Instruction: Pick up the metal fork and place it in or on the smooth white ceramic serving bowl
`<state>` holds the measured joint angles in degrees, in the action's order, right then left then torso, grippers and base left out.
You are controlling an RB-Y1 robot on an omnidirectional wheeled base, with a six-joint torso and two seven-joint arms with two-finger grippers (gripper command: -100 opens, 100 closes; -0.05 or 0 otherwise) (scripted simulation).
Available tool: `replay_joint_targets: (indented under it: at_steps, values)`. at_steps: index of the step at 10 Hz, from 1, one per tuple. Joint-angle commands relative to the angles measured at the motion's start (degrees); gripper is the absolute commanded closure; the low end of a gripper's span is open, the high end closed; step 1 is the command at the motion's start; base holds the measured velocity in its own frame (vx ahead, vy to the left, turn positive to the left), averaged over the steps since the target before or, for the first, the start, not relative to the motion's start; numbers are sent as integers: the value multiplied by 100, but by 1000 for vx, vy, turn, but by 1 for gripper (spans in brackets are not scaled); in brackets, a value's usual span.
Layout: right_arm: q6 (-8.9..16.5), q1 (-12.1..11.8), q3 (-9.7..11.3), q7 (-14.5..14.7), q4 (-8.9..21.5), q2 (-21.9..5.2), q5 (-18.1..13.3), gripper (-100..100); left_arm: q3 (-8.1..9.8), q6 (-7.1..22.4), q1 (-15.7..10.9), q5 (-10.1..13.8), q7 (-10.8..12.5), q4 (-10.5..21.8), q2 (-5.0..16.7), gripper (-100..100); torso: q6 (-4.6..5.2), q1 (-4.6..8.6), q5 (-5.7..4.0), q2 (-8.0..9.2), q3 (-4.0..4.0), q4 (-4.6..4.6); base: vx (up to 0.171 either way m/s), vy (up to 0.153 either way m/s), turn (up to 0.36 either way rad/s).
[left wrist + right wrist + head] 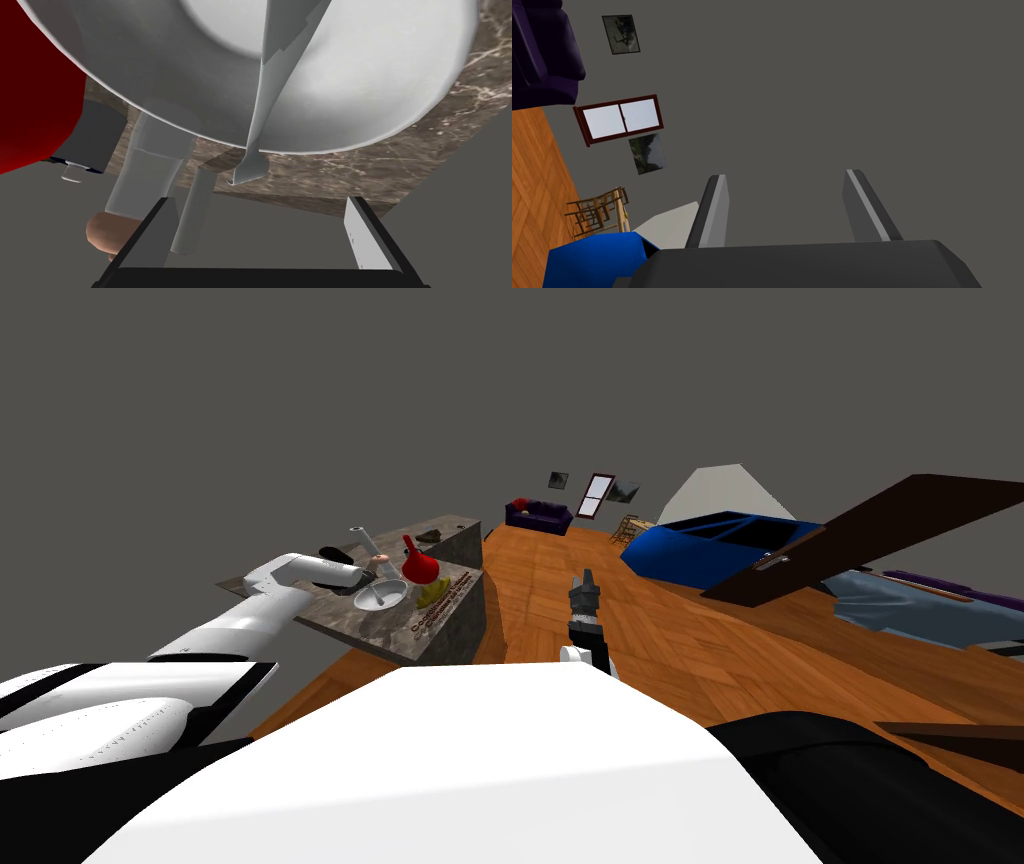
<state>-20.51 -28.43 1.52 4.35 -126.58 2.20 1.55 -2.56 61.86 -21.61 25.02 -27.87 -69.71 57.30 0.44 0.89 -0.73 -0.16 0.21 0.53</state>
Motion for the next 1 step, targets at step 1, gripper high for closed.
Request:
replay_joint_targets:
  at_steps: [1]
  values:
    - [0,0,0,0,0,0,0,0,0,0,0,0,0,0,0,0,0,0,0,0,0,0,0,0,0]
